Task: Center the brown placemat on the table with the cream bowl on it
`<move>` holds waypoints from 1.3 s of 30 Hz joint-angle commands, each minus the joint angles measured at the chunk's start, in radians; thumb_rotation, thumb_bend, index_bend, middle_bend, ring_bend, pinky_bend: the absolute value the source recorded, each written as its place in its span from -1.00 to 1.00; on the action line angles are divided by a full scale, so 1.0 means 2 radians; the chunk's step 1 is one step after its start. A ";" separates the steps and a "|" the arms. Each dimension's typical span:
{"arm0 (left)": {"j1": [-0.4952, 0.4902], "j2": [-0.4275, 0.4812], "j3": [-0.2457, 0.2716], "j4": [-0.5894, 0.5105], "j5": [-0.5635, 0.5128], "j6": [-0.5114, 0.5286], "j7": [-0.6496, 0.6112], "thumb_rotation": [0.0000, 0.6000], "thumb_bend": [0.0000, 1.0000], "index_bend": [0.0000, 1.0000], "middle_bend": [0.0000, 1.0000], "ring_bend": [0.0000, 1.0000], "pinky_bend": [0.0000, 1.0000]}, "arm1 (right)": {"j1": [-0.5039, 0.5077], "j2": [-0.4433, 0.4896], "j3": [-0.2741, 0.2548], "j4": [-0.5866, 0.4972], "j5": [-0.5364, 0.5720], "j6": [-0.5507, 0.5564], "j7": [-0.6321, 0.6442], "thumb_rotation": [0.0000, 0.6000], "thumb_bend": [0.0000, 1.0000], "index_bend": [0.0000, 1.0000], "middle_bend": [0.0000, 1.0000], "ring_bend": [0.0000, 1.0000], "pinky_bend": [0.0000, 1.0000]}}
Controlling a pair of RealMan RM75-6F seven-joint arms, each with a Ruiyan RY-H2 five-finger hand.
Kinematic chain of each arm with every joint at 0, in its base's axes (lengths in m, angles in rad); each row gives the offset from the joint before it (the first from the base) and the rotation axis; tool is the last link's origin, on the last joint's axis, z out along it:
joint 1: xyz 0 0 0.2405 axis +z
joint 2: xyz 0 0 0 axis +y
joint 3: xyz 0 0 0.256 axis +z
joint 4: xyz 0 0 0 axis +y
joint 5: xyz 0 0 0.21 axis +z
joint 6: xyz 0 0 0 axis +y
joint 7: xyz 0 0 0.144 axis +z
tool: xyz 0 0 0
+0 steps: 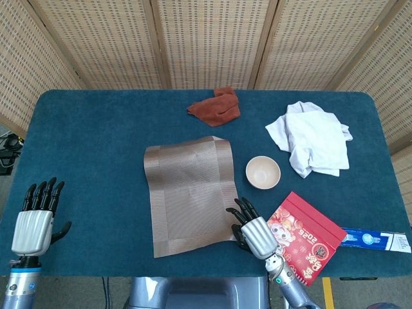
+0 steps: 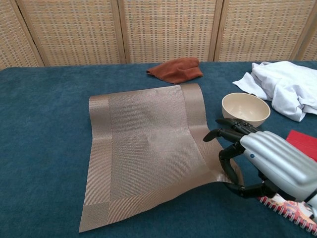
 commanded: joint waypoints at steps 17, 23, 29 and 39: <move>0.000 -0.001 -0.001 0.000 -0.001 -0.002 0.002 1.00 -0.59 -1.00 -1.00 -1.00 -1.00 | 0.001 0.084 0.041 -0.077 0.019 0.023 -0.014 1.00 0.24 0.52 -0.36 -0.98 -1.00; -0.001 -0.003 -0.002 0.000 -0.002 -0.003 0.005 1.00 -0.59 -1.00 -1.00 -1.00 -1.00 | 0.014 0.128 0.071 -0.127 0.036 0.014 -0.028 1.00 0.24 0.53 -0.35 -0.97 -1.00; -0.002 -0.004 -0.005 0.001 -0.005 -0.003 0.007 1.00 -0.59 -1.00 -1.00 -1.00 -1.00 | 0.031 0.162 0.106 -0.154 0.073 -0.019 -0.046 1.00 0.24 0.53 -0.35 -0.97 -1.00; -0.006 -0.010 -0.006 0.008 -0.010 -0.012 0.015 1.00 -0.59 -1.00 -1.00 -1.00 -1.00 | 0.047 0.179 0.132 -0.158 0.114 -0.049 -0.055 1.00 0.24 0.53 -0.34 -0.97 -1.00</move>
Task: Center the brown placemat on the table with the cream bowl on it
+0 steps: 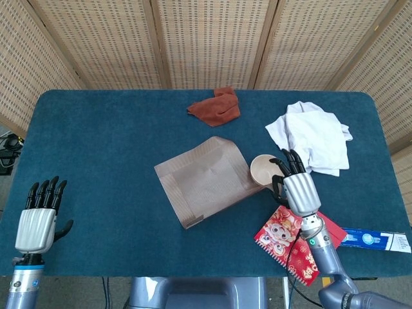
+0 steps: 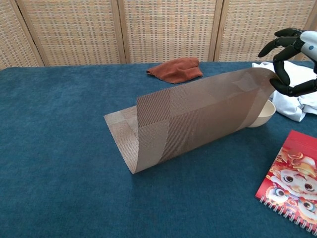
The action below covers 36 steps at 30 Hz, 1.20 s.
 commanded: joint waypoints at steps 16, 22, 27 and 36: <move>0.002 0.001 0.002 -0.003 0.003 0.005 -0.001 1.00 -0.59 -1.00 -1.00 -1.00 -1.00 | -0.004 0.030 0.028 0.008 0.056 -0.005 0.024 1.00 0.24 0.54 -0.34 -0.96 -1.00; 0.002 0.002 0.002 -0.004 0.002 0.005 -0.001 1.00 -0.59 -1.00 -1.00 -1.00 -1.00 | -0.007 0.041 0.037 0.030 0.086 -0.014 0.035 1.00 0.23 0.54 -0.33 -0.95 -1.00; 0.002 0.001 0.002 -0.003 0.002 0.005 -0.001 1.00 -0.59 -1.00 -1.00 -1.00 -1.00 | -0.010 0.043 0.041 0.050 0.104 -0.021 0.047 1.00 0.22 0.54 -0.34 -0.95 -1.00; 0.002 0.000 0.003 -0.004 0.003 0.005 0.002 1.00 -0.59 -1.00 -1.00 -1.00 -1.00 | -0.016 0.048 0.038 0.060 0.126 -0.029 0.037 1.00 -0.12 -0.19 -0.87 -1.00 -1.00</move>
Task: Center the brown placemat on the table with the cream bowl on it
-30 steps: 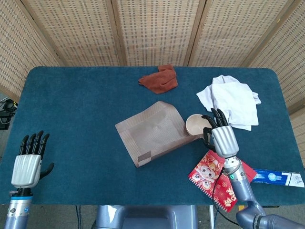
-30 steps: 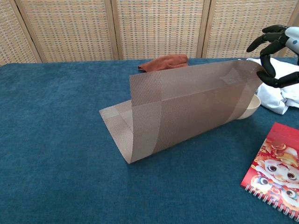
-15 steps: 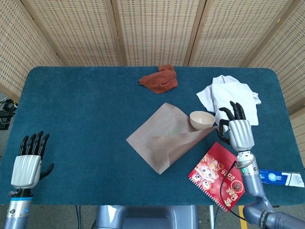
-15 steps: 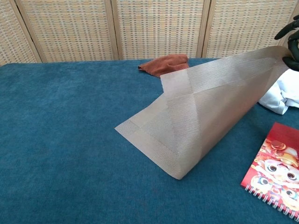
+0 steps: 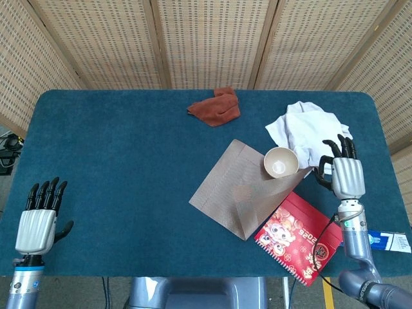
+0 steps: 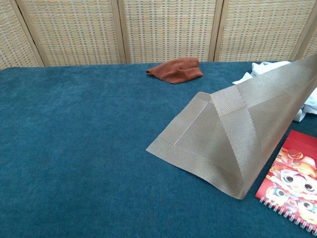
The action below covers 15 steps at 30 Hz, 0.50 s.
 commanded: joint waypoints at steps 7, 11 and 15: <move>0.001 0.002 0.000 -0.001 0.000 0.001 -0.003 1.00 -0.59 -1.00 -1.00 -1.00 -1.00 | -0.021 0.004 -0.008 -0.001 0.025 0.009 -0.022 1.00 -0.20 -0.67 -1.00 -1.00 -1.00; 0.001 0.002 0.001 -0.001 0.001 0.001 -0.003 1.00 -0.59 -1.00 -1.00 -1.00 -1.00 | -0.037 0.003 -0.007 -0.001 0.030 0.030 -0.016 1.00 -0.20 -0.68 -1.00 -1.00 -1.00; 0.000 0.002 0.002 0.000 0.002 -0.001 -0.003 1.00 -0.59 -1.00 -1.00 -1.00 -1.00 | -0.052 0.007 -0.010 -0.005 0.024 0.048 0.003 1.00 -0.21 -0.70 -1.00 -1.00 -1.00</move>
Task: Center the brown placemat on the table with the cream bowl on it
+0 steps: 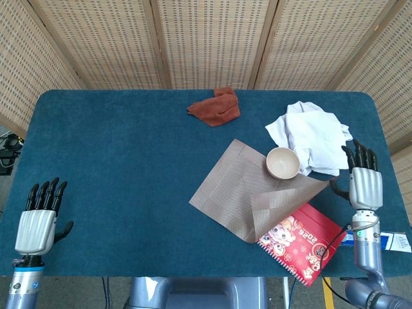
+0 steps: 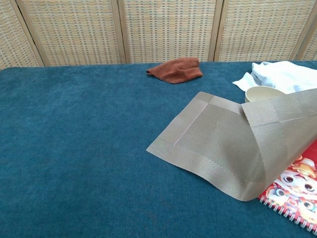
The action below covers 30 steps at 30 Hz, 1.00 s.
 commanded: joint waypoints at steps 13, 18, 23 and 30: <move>-0.004 -0.004 0.001 0.006 0.000 -0.007 0.000 1.00 -0.59 -1.00 -1.00 -1.00 -1.00 | -0.061 0.013 -0.025 -0.020 -0.049 0.084 0.051 1.00 -0.22 -0.74 -1.00 -1.00 -1.00; -0.008 -0.006 0.000 0.009 0.000 -0.013 -0.006 1.00 -0.59 -1.00 -1.00 -1.00 -1.00 | -0.072 0.004 -0.036 -0.014 -0.070 0.105 0.051 1.00 -0.22 -0.74 -1.00 -1.00 -1.00; -0.021 -0.004 -0.001 0.013 0.004 -0.031 -0.020 1.00 -0.59 -1.00 -1.00 -1.00 -1.00 | -0.075 -0.007 -0.037 0.003 -0.078 0.112 0.055 1.00 -0.23 -0.74 -1.00 -1.00 -1.00; -0.060 -0.009 -0.011 0.026 0.016 -0.074 -0.031 1.00 -0.59 -1.00 -1.00 -1.00 -1.00 | -0.075 -0.012 -0.027 0.017 -0.073 0.110 0.059 1.00 -0.23 -0.74 -1.00 -1.00 -1.00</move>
